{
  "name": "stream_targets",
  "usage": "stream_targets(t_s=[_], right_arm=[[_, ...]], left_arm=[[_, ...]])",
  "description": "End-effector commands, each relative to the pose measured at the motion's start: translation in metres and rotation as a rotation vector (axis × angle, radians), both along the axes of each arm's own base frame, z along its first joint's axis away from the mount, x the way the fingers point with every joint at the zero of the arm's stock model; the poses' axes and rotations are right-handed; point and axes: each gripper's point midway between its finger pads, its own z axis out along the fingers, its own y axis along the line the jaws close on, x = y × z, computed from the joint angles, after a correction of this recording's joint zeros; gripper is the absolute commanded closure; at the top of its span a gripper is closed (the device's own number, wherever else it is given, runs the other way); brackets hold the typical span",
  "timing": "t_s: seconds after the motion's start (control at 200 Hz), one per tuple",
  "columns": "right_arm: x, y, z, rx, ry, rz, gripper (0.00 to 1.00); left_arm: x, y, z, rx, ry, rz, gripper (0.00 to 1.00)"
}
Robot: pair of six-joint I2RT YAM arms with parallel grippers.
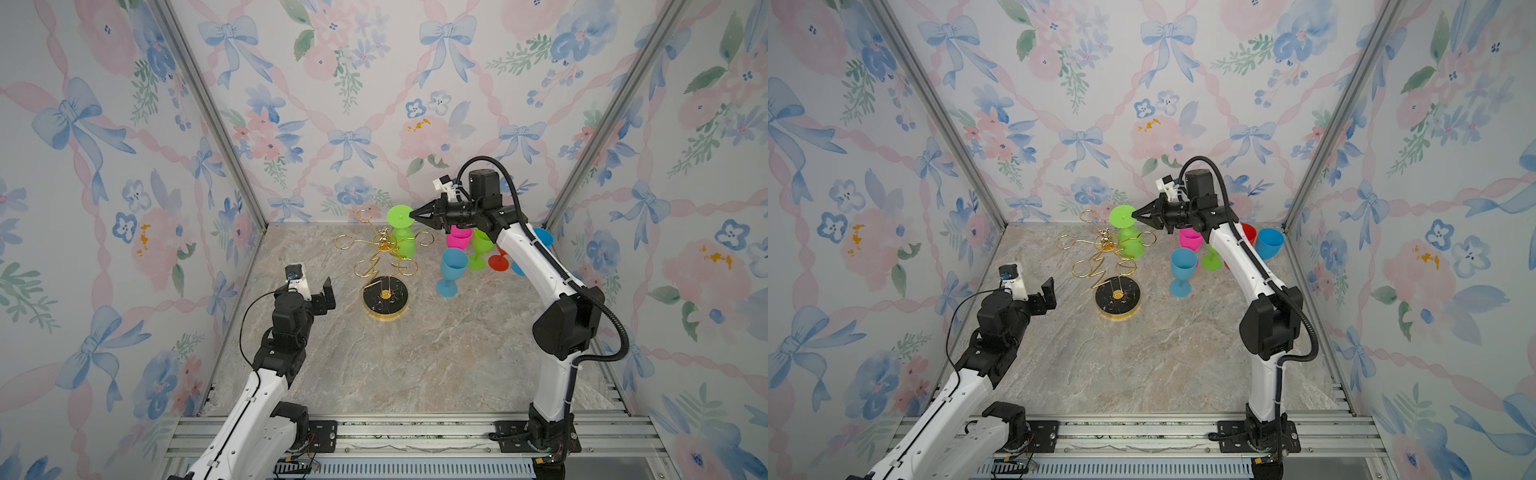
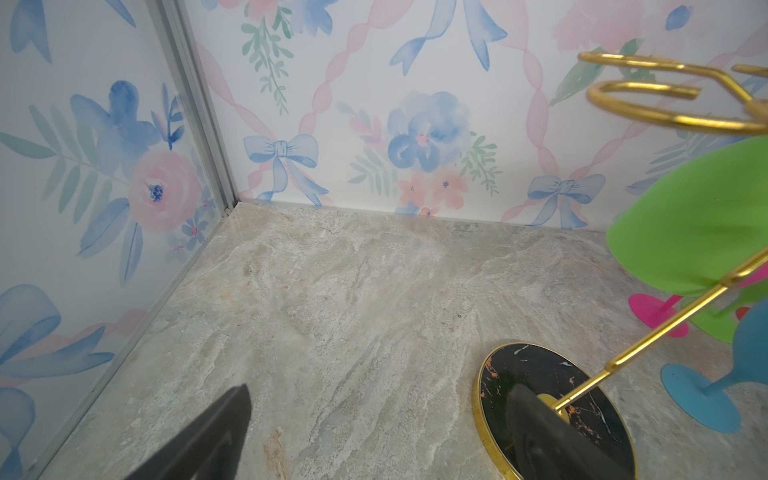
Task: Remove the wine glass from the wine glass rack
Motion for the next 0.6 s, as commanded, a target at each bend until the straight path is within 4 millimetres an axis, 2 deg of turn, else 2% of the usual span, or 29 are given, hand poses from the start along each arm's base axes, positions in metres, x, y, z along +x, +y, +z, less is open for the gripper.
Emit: stream_targets(t_s=[0.0,0.595], right_arm=[[-0.017,-0.003,0.021,0.015,-0.055,0.032,1.00],[-0.009,-0.046,0.023,-0.009,-0.100,-0.052,1.00]], left_arm=[[0.000,0.000,-0.002,-0.019,-0.003,-0.002,0.02],[0.000,-0.001,-0.004,-0.028,0.002,-0.008,0.02]])
